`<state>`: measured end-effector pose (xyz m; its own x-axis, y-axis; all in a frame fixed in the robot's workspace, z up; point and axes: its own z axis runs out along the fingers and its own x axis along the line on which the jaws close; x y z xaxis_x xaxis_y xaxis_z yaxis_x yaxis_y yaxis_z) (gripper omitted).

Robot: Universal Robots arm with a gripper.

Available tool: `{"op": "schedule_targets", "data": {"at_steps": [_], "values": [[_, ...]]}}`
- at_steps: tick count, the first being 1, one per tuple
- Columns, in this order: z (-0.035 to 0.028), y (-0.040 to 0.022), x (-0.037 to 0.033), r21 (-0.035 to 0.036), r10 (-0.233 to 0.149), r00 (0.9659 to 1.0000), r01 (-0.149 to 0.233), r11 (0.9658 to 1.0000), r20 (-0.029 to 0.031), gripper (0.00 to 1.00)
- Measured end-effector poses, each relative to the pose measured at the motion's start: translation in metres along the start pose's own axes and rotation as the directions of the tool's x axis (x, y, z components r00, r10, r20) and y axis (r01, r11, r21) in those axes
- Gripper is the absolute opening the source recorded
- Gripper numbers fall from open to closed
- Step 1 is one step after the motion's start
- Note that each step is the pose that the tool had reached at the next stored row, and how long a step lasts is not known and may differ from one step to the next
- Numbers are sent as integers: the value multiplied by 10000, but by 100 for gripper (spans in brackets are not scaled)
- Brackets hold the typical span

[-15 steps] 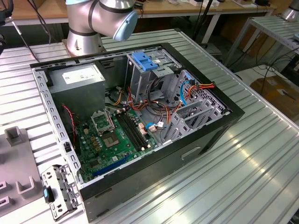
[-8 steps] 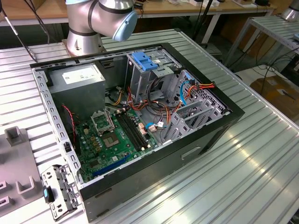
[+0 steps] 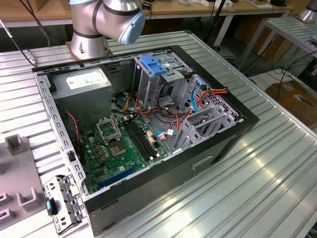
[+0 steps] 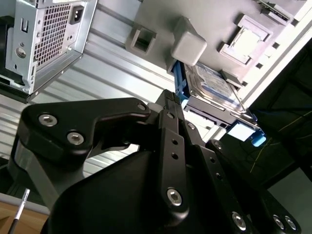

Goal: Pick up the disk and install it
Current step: 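Reach for the disk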

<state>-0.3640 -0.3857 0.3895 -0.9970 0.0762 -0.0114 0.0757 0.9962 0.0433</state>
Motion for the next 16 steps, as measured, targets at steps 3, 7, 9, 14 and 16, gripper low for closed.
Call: {"op": "schedule_targets", "data": {"at_steps": [3,7,9,14,16], "values": [[0,-3,75,0,0,10000,0,10000,-7,11],[1,-5,142,1,1,10000,-1,10000,-15,11],[1,-6,180,1,1,10000,-1,10000,-19,11],[1,-10,281,1,1,10000,-1,10000,-22,11],[0,-11,324,2,1,10000,-1,10000,-25,11]]}}
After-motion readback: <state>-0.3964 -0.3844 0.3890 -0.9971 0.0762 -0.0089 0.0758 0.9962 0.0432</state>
